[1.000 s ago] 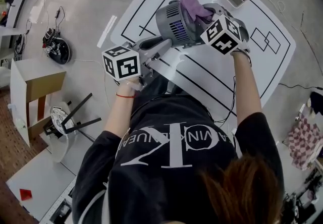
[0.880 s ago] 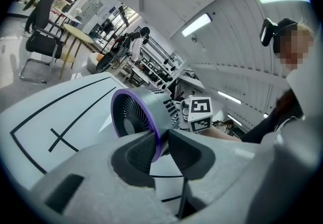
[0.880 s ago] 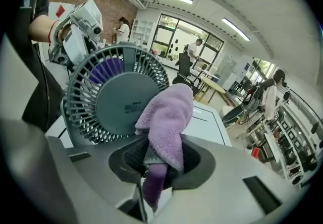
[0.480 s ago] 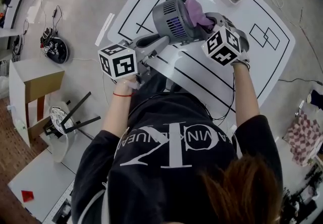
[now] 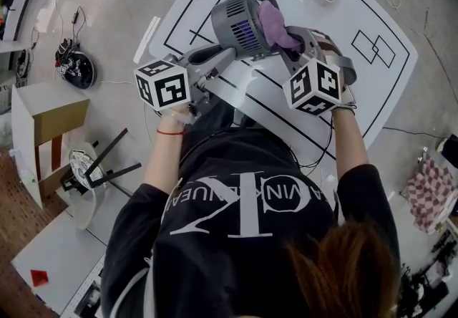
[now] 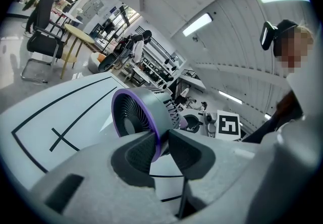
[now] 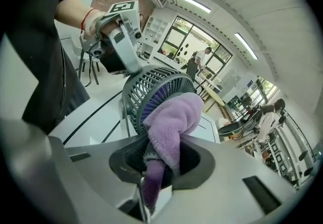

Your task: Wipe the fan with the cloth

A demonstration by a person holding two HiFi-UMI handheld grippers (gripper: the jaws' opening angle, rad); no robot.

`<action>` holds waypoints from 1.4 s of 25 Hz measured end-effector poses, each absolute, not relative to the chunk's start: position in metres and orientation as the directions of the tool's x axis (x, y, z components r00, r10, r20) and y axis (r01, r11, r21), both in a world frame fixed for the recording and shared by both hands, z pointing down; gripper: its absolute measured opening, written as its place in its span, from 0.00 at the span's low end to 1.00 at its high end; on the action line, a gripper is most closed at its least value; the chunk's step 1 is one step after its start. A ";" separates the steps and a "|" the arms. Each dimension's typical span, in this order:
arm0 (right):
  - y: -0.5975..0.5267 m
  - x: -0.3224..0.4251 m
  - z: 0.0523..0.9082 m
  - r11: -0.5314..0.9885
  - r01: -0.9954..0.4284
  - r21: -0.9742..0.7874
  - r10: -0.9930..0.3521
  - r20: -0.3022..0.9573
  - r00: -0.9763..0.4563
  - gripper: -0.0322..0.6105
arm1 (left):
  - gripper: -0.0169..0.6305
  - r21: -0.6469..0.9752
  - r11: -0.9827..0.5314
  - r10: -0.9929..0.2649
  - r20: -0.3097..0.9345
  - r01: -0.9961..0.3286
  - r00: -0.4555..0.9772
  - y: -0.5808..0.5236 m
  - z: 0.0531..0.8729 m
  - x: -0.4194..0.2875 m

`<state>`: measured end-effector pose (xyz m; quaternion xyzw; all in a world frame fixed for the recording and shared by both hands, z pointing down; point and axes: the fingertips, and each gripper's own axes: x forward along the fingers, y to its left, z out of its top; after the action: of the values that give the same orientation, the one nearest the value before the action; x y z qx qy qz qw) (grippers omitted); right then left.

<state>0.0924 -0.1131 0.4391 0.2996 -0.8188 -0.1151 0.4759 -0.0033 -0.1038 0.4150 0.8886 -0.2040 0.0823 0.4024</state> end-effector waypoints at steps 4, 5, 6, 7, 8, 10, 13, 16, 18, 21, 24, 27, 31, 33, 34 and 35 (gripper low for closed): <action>-0.105 0.085 0.431 0.788 -0.358 0.501 -0.613 0.697 -0.372 0.20 | 0.17 0.677 -0.596 -0.289 0.321 -0.432 0.902 -0.103 0.415 -0.005; -0.104 0.084 0.428 0.787 -0.353 0.507 -0.615 0.694 -0.375 0.20 | 0.17 0.674 -0.599 -0.287 0.324 -0.433 0.902 -0.104 0.415 -0.005; -0.104 0.082 0.426 0.786 -0.347 0.512 -0.617 0.691 -0.378 0.20 | 0.17 0.672 -0.601 -0.285 0.326 -0.433 0.901 -0.104 0.415 -0.005; -0.103 0.081 0.423 0.785 -0.341 0.516 -0.618 0.687 -0.383 0.20 | 0.17 0.670 -0.603 -0.283 0.328 -0.433 0.901 -0.104 0.414 -0.005; -0.103 0.079 0.420 0.785 -0.336 0.520 -0.618 0.683 -0.389 0.20 | 0.17 0.668 -0.605 -0.281 0.330 -0.434 0.901 -0.104 0.414 -0.004; -0.102 0.077 0.415 0.787 -0.329 0.522 -0.617 0.678 -0.399 0.20 | 0.17 0.664 -0.609 -0.279 0.334 -0.434 0.900 -0.103 0.413 -0.003; -0.101 0.078 0.412 0.788 -0.339 0.513 -0.615 0.673 -0.410 0.20 | 0.17 0.658 -0.615 -0.275 0.339 -0.436 0.900 -0.103 0.413 0.001; -0.100 0.083 0.411 0.784 -0.384 0.487 -0.619 0.659 -0.428 0.20 | 0.16 0.652 -0.620 -0.274 0.341 -0.436 0.899 -0.104 0.413 0.007; -0.100 0.083 0.406 0.778 -0.420 0.468 -0.625 0.644 -0.441 0.20 | 0.16 0.650 -0.623 -0.273 0.340 -0.435 0.900 -0.104 0.411 0.009; -0.101 0.087 0.399 0.760 -0.459 0.459 -0.644 0.626 -0.440 0.20 | 0.16 0.647 -0.631 -0.271 0.334 -0.428 0.903 -0.106 0.407 0.015; -0.101 0.095 0.396 0.743 -0.493 0.454 -0.662 0.609 -0.437 0.20 | 0.15 0.647 -0.634 -0.272 0.325 -0.423 0.906 -0.108 0.406 0.024; -0.100 0.100 0.393 0.730 -0.524 0.440 -0.674 0.592 -0.442 0.20 | 0.15 0.642 -0.636 -0.282 0.323 -0.428 0.903 -0.109 0.404 0.030; -0.099 0.110 0.387 0.701 -0.576 0.421 -0.699 0.568 -0.435 0.20 | 0.14 0.632 -0.649 -0.279 0.320 -0.423 0.906 -0.109 0.402 0.042; -0.099 0.113 0.383 0.690 -0.613 0.385 -0.706 0.547 -0.450 0.20 | 0.14 0.634 -0.648 -0.280 0.317 -0.422 0.906 -0.110 0.402 0.048; -0.098 0.115 0.380 0.684 -0.635 0.359 -0.709 0.534 -0.461 0.20 | 0.13 0.635 -0.647 -0.282 0.316 -0.423 0.906 -0.111 0.402 0.051; -0.097 0.117 0.378 0.676 -0.660 0.327 -0.712 0.519 -0.473 0.20 | 0.13 0.634 -0.647 -0.283 0.316 -0.423 0.906 -0.111 0.401 0.054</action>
<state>0.1167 -0.0973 0.3777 0.4002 -0.8572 -0.0409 0.3215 0.0537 -0.1110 0.4014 0.9026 -0.1954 0.0945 0.3717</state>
